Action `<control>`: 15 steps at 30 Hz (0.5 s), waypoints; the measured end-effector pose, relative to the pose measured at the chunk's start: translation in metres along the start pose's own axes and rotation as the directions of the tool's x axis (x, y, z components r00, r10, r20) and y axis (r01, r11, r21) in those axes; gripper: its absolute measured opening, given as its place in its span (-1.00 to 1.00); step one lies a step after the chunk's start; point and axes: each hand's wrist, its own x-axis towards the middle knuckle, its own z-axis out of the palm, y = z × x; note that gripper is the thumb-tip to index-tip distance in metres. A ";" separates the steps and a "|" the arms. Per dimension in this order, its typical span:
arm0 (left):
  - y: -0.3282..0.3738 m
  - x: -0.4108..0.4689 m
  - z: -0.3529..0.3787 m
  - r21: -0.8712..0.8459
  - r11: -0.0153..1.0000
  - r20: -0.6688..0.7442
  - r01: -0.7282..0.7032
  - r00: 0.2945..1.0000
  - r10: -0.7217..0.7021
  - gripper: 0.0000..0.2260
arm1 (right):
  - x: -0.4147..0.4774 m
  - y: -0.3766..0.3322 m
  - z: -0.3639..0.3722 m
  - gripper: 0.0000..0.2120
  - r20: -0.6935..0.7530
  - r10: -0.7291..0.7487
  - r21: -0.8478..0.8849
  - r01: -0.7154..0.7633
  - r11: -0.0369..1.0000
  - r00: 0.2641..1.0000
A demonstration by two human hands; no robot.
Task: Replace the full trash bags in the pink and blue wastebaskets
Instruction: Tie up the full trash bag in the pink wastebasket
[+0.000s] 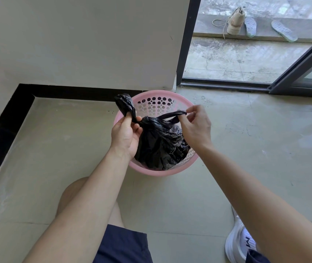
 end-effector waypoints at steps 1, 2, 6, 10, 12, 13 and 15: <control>-0.001 0.000 0.001 -0.004 1.000 0.019 -0.002 1.000 0.003 -0.89 | 0.000 0.000 0.000 -0.89 0.019 0.053 0.042 -0.054 0.998 0.998; -0.002 -0.001 0.002 0.003 1.000 0.046 -0.006 0.999 0.006 -0.89 | 0.000 -0.001 0.000 -0.89 0.075 0.108 0.096 -0.115 0.989 0.991; -0.012 -0.005 0.005 0.272 0.957 0.117 -0.101 0.991 0.072 -0.94 | -0.011 -0.008 -0.001 -0.82 0.299 0.124 0.233 -0.199 0.952 0.946; -0.016 0.001 0.002 0.363 0.923 -0.034 -0.127 0.988 0.149 -0.79 | 0.000 -0.019 -0.013 -0.70 0.272 0.212 0.683 -0.344 0.644 0.939; -0.018 0.002 0.001 0.324 0.940 -0.067 -0.108 0.988 0.137 -0.78 | 0.010 -0.026 -0.022 -0.87 0.267 0.274 0.843 -0.362 0.398 0.924; -0.019 0.002 0.001 0.315 0.943 -0.064 -0.105 0.989 0.132 -0.78 | 0.012 -0.028 -0.024 -0.91 0.288 0.294 0.881 -0.373 0.292 0.911; -0.019 0.002 0.004 0.291 0.951 -0.075 -0.104 0.988 0.131 -0.78 | 0.012 -0.029 -0.022 -0.90 0.353 0.324 0.903 -0.410 0.128 0.878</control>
